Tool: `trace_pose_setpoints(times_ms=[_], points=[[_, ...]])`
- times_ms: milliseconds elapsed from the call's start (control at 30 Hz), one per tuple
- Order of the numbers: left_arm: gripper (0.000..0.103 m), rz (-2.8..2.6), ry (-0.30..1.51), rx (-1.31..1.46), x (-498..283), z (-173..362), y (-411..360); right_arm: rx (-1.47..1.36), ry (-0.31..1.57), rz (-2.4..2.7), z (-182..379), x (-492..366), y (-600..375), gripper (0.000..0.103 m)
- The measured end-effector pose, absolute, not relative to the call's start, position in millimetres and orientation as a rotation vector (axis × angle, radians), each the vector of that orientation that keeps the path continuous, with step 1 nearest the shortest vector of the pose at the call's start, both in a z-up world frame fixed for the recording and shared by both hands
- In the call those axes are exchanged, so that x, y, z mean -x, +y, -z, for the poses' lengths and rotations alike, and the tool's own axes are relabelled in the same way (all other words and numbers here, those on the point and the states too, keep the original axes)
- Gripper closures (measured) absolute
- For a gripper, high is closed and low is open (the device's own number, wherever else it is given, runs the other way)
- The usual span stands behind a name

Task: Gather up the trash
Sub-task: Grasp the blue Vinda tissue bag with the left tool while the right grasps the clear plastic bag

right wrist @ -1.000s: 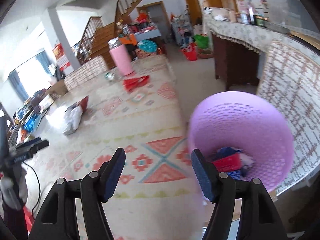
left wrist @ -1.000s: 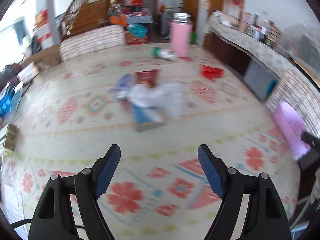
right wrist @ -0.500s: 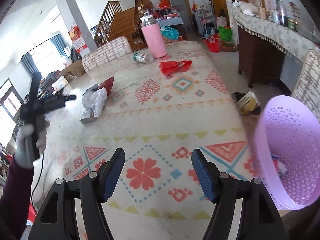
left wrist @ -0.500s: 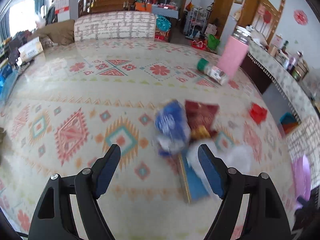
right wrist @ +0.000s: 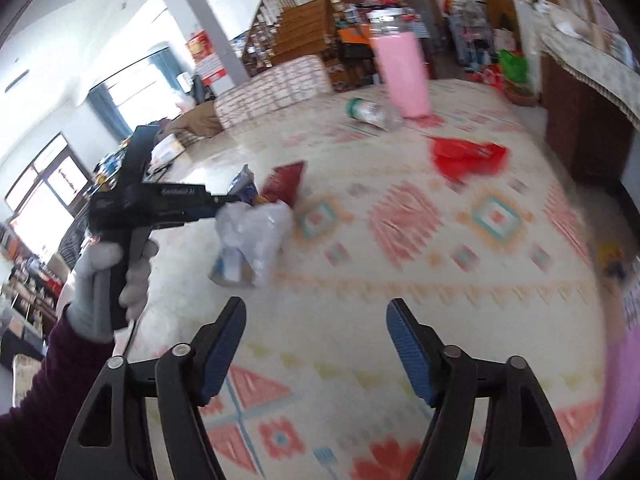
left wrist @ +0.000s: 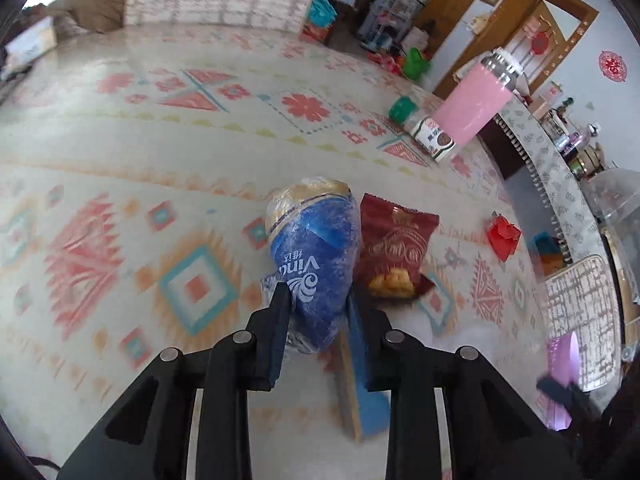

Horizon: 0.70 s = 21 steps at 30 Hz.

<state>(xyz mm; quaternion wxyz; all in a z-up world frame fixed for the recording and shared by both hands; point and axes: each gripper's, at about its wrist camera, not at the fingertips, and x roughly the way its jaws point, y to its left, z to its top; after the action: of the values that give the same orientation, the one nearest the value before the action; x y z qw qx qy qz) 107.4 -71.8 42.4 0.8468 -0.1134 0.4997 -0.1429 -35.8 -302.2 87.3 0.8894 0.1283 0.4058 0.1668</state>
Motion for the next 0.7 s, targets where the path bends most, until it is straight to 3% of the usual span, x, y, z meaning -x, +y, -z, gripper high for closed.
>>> trace_pose_setpoints(times_ms=[200, 600, 633, 667, 700], points=[[0.076, 0.287, 0.984, 0.247, -63.5, -44.6, -56.5, -0.129, 0.845, -0.419, -91.8, -21.5, -253.7, 0.021], [0.076, 0.320, 0.957, 0.307, -63.1, -42.2, -34.9, 0.067, 0.957, -0.509, -60.1, -93.0, -185.6, 0.020], [0.076, 0.317, 0.952, 0.298, -62.4, -42.7, -36.2, 0.065, 0.962, -0.511, -57.4, -91.3, -183.5, 0.027], [0.076, 0.313, 0.950, 0.292, -62.3, -42.8, -36.8, 0.057, 0.967, -0.515, -55.6, -88.2, -182.8, 0.047], [0.076, 0.309, 0.950, 0.286, -62.1, -42.5, -38.0, 0.050, 0.976, -0.517, -54.4, -84.6, -182.3, 0.057]])
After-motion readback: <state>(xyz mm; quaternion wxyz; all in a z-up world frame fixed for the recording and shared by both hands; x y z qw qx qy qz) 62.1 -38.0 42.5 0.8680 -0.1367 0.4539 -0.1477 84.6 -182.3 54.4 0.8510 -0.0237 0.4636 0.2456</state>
